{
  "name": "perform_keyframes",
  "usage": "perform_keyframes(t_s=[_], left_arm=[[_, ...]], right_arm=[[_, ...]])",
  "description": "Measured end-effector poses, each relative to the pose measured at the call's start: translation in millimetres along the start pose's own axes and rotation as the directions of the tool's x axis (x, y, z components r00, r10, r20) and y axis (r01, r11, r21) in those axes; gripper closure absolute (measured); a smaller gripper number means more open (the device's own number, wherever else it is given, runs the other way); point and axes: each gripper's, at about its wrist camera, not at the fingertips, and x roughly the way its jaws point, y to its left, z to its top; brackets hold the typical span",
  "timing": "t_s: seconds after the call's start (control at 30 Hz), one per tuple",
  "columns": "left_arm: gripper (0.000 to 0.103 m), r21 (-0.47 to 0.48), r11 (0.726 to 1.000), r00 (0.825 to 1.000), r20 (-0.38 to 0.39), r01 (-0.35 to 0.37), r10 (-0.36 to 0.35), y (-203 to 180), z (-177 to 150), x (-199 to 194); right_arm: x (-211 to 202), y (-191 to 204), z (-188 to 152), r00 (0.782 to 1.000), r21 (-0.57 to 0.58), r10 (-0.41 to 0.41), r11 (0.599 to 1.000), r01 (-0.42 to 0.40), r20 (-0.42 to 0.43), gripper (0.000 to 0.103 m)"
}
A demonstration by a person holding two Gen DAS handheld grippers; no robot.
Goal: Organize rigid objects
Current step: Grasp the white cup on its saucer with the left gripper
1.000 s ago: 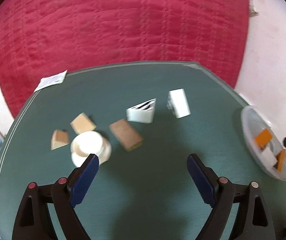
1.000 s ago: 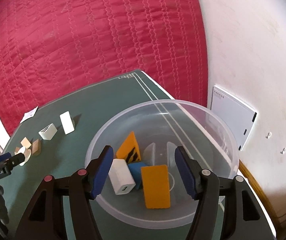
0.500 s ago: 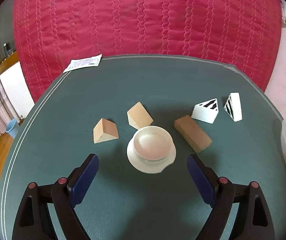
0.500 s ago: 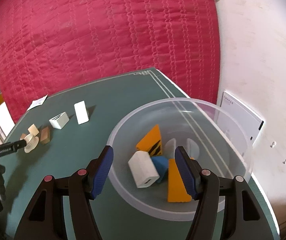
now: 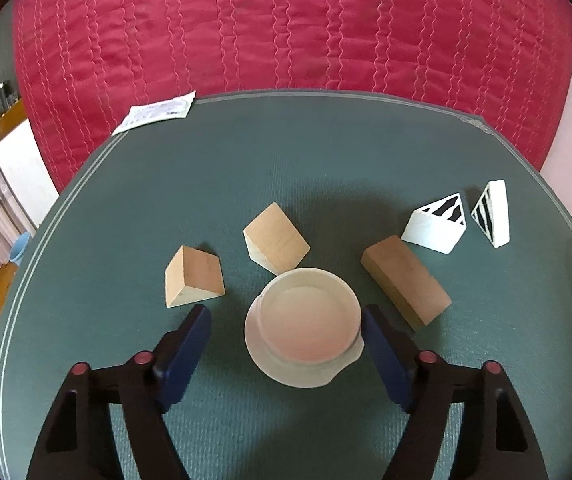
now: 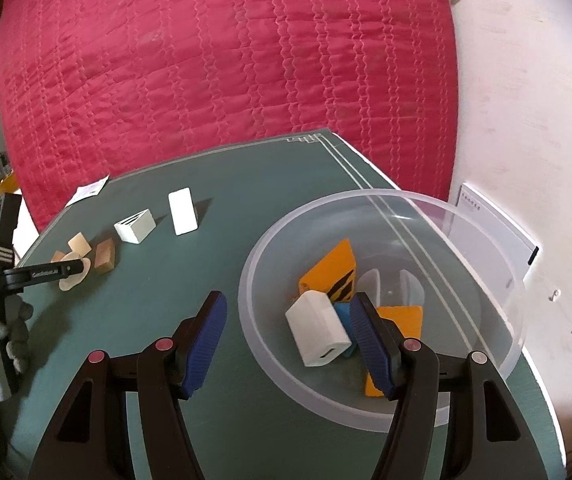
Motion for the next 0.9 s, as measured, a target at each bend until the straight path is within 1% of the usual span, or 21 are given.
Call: perform_keyframes(t_s=[0.1,0.17,0.2,0.23,0.47,0.7,0.8,0.9], left_arm=[[0.039,-0.003,1.000,1.000,-0.009,0.020,-0.020,0.4,-0.1,2.4],[0.042,-0.003,1.000,1.000,-0.004,0.029,-0.029,1.1,0.0,1.4],[0.047,0.000,0.999,0.999,0.000,0.032,-0.032,1.4,-0.1,0.4],[0.048,0.007,0.999,0.999,0.009,0.038,-0.038,0.5,-1.1,-1.8],[0.048,0.018,0.999,0.999,0.043,0.031,-0.032,-1.3,-4.5,-11.1],[0.048,0.020,1.000,0.995,0.100,-0.014,0.012,-0.9,-5.6,-24.1],[0.048,0.018,0.999,0.991,0.126,-0.038,0.036,-0.9,-6.4,-29.4],[0.048,0.015,0.998,0.988,0.146,-0.058,0.055,-0.5,-6.9,-33.3]], right_arm=[[2.4,5.1,-1.5,1.000,-0.011,0.006,1.000,-0.006,-0.010,0.038],[4.5,8.2,-2.4,1.000,-0.016,0.011,1.000,-0.011,-0.016,0.038],[5.7,10.2,-3.2,1.000,-0.019,0.014,1.000,-0.014,-0.020,0.038],[6.8,12.3,-4.0,1.000,-0.023,0.016,1.000,-0.017,-0.024,0.038],[11.7,26.3,-7.2,0.998,-0.050,0.040,0.998,-0.042,-0.048,0.038],[25.3,39.2,0.8,0.991,-0.031,0.093,0.995,-0.097,-0.100,0.037],[28.3,47.8,6.3,0.991,-0.044,0.093,0.994,-0.097,-0.096,0.035],[28.7,59.4,12.1,0.992,-0.074,0.093,0.992,-0.099,-0.080,0.035]])
